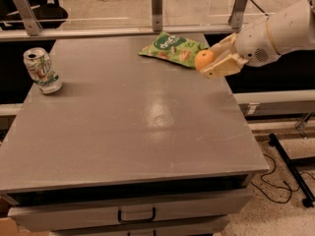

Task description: Move orange near green rice chip bag

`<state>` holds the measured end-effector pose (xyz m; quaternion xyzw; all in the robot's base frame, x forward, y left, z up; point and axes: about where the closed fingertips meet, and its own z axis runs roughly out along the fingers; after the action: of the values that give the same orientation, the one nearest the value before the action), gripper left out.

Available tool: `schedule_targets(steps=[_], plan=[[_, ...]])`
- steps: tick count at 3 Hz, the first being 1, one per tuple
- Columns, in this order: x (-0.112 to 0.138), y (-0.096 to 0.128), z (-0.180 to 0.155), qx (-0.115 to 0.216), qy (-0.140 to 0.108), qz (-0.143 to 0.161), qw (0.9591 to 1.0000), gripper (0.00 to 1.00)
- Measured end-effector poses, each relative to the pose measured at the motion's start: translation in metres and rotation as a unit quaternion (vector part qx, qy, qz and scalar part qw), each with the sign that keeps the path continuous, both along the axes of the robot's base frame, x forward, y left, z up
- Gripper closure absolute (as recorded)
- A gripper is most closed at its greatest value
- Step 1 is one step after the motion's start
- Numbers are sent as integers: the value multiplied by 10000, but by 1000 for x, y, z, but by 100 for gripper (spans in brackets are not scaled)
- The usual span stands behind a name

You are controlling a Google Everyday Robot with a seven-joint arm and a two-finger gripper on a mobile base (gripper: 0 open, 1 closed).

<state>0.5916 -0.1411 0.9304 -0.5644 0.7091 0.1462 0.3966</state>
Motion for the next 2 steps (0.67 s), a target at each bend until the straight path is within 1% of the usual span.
schedule_targets(steps=[1,2], plan=[[53,-30,-6,255,-106,-316,9991,100],[85,-35,-23,528,-42,-439,9976,100]])
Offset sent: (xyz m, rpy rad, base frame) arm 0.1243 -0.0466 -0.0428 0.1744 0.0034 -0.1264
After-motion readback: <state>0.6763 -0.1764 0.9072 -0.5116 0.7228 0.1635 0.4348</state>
